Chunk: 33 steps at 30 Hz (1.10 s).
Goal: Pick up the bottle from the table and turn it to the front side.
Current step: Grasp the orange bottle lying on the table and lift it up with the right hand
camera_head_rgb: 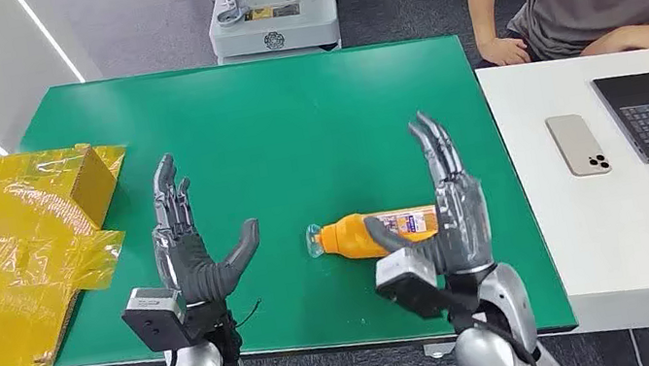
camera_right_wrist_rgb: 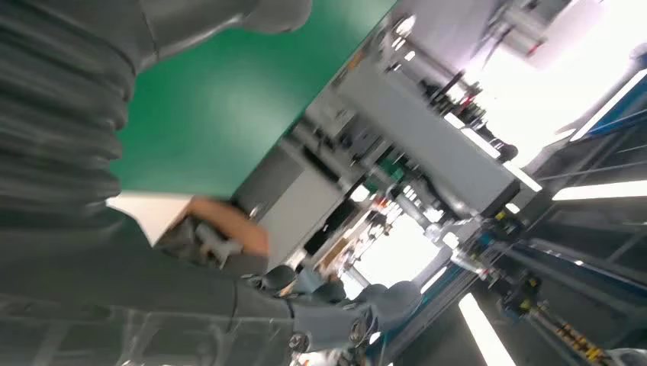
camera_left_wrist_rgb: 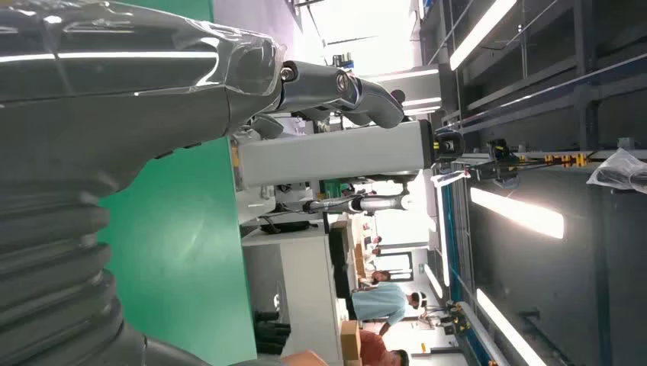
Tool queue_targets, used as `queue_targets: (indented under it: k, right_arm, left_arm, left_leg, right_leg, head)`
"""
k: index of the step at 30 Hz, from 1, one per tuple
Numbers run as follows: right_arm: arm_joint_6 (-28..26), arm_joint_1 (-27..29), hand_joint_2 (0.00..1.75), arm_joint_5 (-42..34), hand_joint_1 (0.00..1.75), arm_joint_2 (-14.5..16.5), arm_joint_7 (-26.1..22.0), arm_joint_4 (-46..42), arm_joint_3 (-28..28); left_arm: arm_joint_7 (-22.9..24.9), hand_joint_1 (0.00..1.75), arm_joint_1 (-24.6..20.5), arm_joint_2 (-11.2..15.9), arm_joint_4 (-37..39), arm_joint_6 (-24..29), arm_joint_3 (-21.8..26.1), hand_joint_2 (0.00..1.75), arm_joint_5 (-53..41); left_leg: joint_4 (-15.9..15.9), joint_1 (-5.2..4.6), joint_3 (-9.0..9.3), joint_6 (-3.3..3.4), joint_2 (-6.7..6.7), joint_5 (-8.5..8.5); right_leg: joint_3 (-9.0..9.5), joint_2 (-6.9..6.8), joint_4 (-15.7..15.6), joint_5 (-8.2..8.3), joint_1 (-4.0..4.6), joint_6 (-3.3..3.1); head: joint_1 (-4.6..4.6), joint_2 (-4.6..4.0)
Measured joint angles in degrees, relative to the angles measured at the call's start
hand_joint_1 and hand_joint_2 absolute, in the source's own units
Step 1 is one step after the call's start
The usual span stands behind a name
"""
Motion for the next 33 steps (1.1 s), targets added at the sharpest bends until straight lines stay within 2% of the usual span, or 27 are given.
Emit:
queue_targets:
  k: [4, 6, 11, 14, 20, 25, 33]
  right_arm:
    - [1.7, -2.8, 1.75, 0.3, 0.00, -1.6, 0.8, 0.8, -1.4]
    - [4.7, -4.4, 1.75, 0.6, 0.00, -2.6, 2.0, 1.4, -1.8]
    - [15.5, -10.9, 1.75, -1.1, 0.00, -6.1, 3.5, 6.3, -2.1]
    - [24.0, -15.6, 1.75, -2.7, 0.00, -8.0, 3.2, 11.2, -1.7]
    - [37.4, -26.2, 1.75, -3.8, 0.00, -10.8, 0.0, 24.6, 3.3]
    - [39.3, -31.0, 1.75, -4.6, 0.00, -10.9, -0.9, 33.0, 8.1]
    - [40.1, -33.5, 1.75, -5.6, 0.00, -10.9, -1.0, 37.9, 11.3]
  left_arm:
    - [0.1, 0.00, -0.1, 0.0, 0.0, 0.0, 0.0, 1.75, 0.0]
    - [0.1, 0.00, -0.1, 0.0, 0.0, -0.1, 0.0, 1.75, -0.1]
    - [0.1, 0.00, -0.4, 0.1, 0.0, -0.6, 0.0, 1.75, 0.0]
    - [0.3, 0.00, -0.7, 0.1, 0.0, -1.2, 0.0, 1.75, 0.0]
    - [1.0, 0.00, -1.4, 0.2, 0.0, -2.2, 0.0, 1.75, 0.3]
    - [1.9, 0.00, -2.3, 0.2, 0.0, -2.4, 0.0, 1.75, 0.4]
    - [2.1, 0.00, -2.6, 0.2, 0.0, -2.5, 0.0, 1.75, 0.5]
  left_leg:
    - [0.0, 0.00, 0.00, 0.00, -0.01, 0.00]
    - [0.0, 0.00, -0.01, 0.00, -0.01, -0.01]
    - [0.0, 0.00, -0.02, 0.00, -0.03, -0.01]
    - [0.0, 0.00, -0.03, 0.01, -0.03, 0.00]
    - [0.0, 0.00, -0.03, 0.06, -0.04, 0.04]
    - [0.0, 0.01, -0.03, 0.06, -0.07, 0.04]
    - [0.0, 0.00, -0.05, 0.06, -0.06, 0.03]
  right_leg:
    - [0.00, 0.00, 0.0, 0.00, 0.00, 0.00]
    - [-0.01, 0.01, 0.0, 0.00, 0.00, 0.00]
    - [-0.01, -0.02, 0.0, -0.01, 0.00, 0.00]
    - [0.00, -0.01, 0.0, 0.02, 0.00, 0.01]
    - [0.01, -0.02, 0.0, 0.06, 0.00, 0.05]
    - [0.00, -0.05, 0.0, 0.05, 0.01, 0.05]
    - [0.01, -0.04, 0.0, 0.04, 0.00, 0.06]
  head:
    - [0.00, 0.00]
    - [-0.01, 0.00]
    - [0.01, 0.00]
    - [0.00, 0.00]
    - [-0.01, 0.00]
    - [-0.01, 0.00]
    - [0.00, 0.00]
